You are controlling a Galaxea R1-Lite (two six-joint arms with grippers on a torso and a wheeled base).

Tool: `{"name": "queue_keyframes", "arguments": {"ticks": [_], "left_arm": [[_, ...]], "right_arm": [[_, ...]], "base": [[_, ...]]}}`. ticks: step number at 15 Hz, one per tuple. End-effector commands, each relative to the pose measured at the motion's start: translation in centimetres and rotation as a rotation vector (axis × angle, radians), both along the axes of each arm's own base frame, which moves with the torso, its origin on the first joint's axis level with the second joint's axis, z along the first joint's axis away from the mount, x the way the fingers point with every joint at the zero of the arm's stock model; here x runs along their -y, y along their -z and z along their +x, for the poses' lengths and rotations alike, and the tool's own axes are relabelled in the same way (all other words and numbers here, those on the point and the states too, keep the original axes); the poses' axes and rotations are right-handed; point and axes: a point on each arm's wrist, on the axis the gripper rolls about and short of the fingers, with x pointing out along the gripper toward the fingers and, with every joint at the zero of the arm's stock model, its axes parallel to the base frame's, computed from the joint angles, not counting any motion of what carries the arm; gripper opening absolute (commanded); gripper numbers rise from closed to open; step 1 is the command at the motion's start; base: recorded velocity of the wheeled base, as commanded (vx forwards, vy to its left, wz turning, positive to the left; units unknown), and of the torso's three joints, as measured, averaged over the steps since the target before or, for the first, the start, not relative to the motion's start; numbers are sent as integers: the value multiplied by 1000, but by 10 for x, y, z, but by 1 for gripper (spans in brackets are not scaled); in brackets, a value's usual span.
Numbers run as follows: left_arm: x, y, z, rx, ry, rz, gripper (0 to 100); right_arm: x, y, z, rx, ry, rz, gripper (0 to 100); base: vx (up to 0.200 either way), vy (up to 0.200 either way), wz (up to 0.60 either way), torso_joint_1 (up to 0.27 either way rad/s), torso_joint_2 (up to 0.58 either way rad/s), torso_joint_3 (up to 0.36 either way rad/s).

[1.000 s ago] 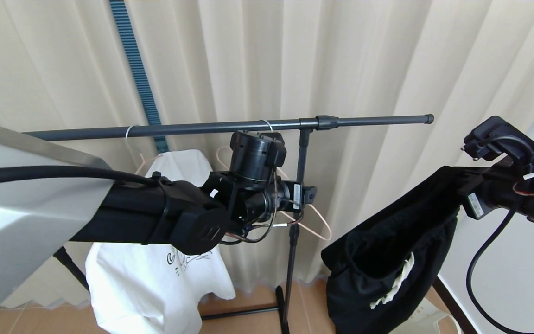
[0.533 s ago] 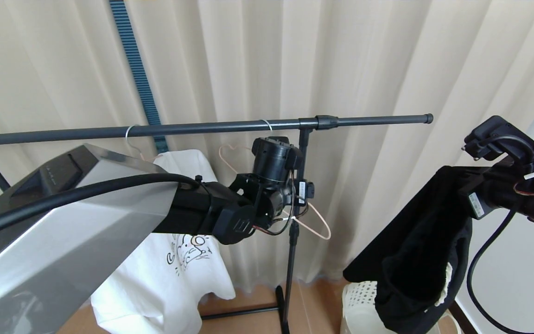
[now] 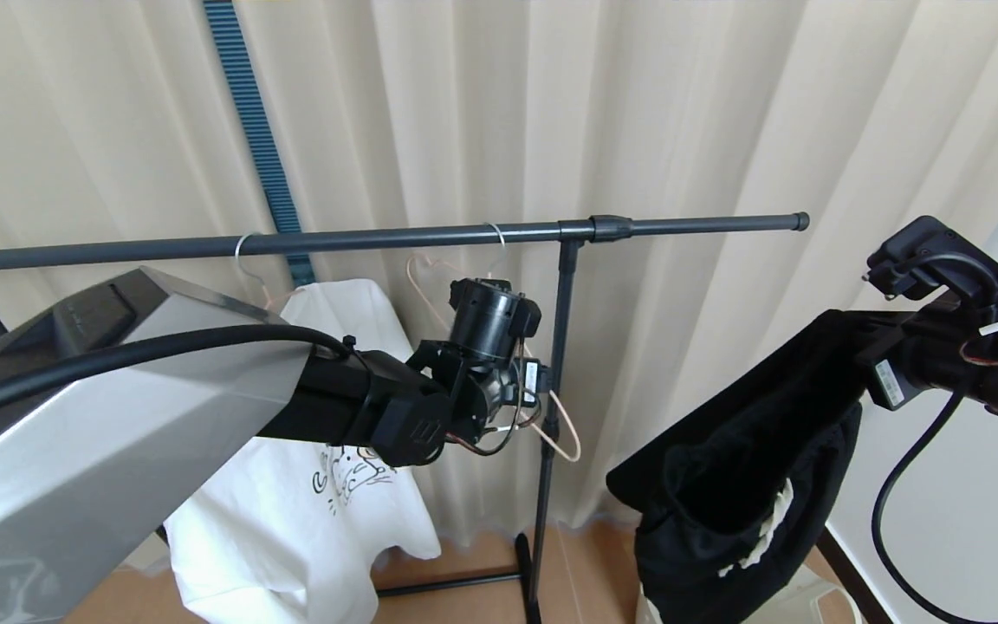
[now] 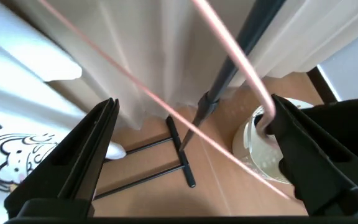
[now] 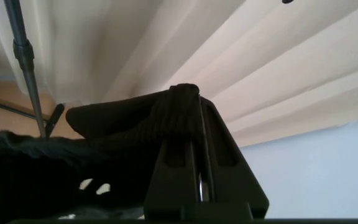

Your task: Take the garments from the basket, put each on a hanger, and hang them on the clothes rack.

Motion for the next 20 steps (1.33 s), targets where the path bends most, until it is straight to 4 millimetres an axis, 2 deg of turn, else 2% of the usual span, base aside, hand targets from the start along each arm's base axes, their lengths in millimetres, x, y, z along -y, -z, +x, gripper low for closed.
{"name": "queue_keyframes", "arguments": {"ticks": [1,2,7,20], "left_arm": [[-16,-14,-9,5,-16,-4,100],[-24,-12,-11,-5,-31,8,100],[-33,-10,-14,-15,-60,29,100],[-25,15,-10,-54,-39,91,100]], "right_arm": [[0,1,0,-3,-1,-1,0],[0,1,0,-4,-1,-1,0],[0,1,-2,-4,-1,-1,0],[0,0,-4,2,-3,0,0]], "base": [[0,0,0,0,0,0],[0,0,0,0,0,0],[0,0,0,0,0,0],[0,0,0,0,0,0]]}}
